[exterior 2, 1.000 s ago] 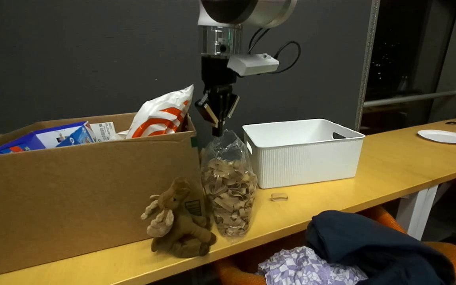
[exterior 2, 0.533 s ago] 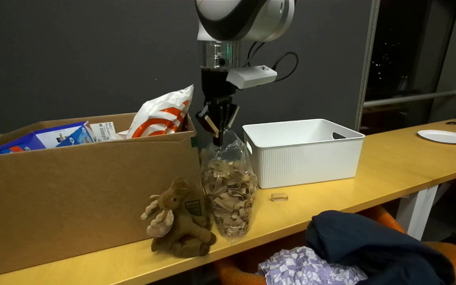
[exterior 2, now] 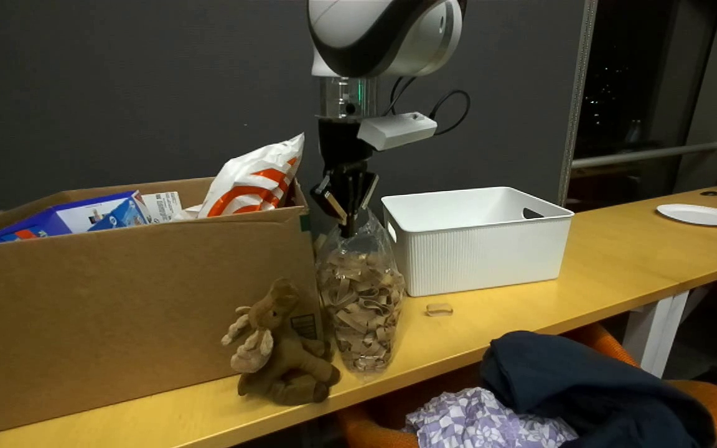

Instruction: Move the white storage container backwards then remove some rubber bands from the plastic and put them on the right side of the counter.

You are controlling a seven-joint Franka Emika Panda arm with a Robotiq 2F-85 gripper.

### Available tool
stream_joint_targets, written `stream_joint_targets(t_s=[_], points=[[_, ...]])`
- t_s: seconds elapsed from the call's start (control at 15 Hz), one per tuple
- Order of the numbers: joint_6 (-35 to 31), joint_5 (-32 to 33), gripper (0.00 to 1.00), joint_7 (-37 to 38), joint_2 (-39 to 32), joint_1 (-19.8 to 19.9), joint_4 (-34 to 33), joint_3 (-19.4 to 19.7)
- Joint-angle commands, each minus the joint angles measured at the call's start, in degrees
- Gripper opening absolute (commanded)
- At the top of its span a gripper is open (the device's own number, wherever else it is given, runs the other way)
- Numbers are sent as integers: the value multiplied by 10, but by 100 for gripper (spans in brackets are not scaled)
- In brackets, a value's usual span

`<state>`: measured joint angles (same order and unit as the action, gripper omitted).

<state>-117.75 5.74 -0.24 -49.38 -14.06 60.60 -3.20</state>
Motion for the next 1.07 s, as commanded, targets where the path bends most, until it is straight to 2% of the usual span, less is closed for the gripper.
stream_joint_targets(t_s=[0.0,0.33,1.0], points=[[21,3,0,14,24,-6,22,3],[35,8,0,32,37,-13,52,7],[0,8,0,36,41,7,98,12]])
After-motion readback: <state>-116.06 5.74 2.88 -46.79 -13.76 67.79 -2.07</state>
